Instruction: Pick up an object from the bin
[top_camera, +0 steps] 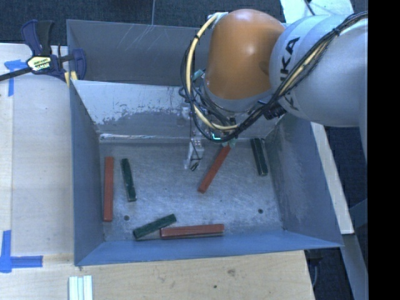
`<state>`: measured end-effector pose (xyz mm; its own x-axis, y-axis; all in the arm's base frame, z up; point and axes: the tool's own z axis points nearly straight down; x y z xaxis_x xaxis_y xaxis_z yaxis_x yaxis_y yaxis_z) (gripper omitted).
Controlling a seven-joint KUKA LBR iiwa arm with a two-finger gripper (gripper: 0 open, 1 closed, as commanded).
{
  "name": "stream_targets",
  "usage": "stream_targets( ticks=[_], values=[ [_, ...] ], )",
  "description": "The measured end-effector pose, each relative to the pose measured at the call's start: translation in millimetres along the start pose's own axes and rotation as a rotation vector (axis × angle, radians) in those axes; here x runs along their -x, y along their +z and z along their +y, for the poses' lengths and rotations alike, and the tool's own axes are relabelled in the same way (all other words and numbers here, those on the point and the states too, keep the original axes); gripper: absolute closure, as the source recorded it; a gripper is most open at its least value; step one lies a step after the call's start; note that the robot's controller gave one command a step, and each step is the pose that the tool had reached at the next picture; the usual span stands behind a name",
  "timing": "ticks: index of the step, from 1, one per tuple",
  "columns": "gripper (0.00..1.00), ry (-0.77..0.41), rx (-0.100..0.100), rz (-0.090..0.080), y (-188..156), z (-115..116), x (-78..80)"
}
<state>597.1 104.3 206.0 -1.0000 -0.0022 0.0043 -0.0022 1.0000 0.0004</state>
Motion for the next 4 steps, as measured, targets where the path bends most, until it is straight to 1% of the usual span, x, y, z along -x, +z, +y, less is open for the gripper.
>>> stream_targets(
  ticks=[1, 2, 3, 4],
  values=[
    [0.00, -0.043, -0.001, 0.000, 139, -62, -7.6],
    [0.00, -0.121, -0.007, -0.013, 75, -156, -11.3],
    [0.00, -0.263, 0.003, -0.010, 76, -29, -18.1],
    [0.00, -0.348, -0.003, -0.002, 123, -94, -34.2]
  ],
)
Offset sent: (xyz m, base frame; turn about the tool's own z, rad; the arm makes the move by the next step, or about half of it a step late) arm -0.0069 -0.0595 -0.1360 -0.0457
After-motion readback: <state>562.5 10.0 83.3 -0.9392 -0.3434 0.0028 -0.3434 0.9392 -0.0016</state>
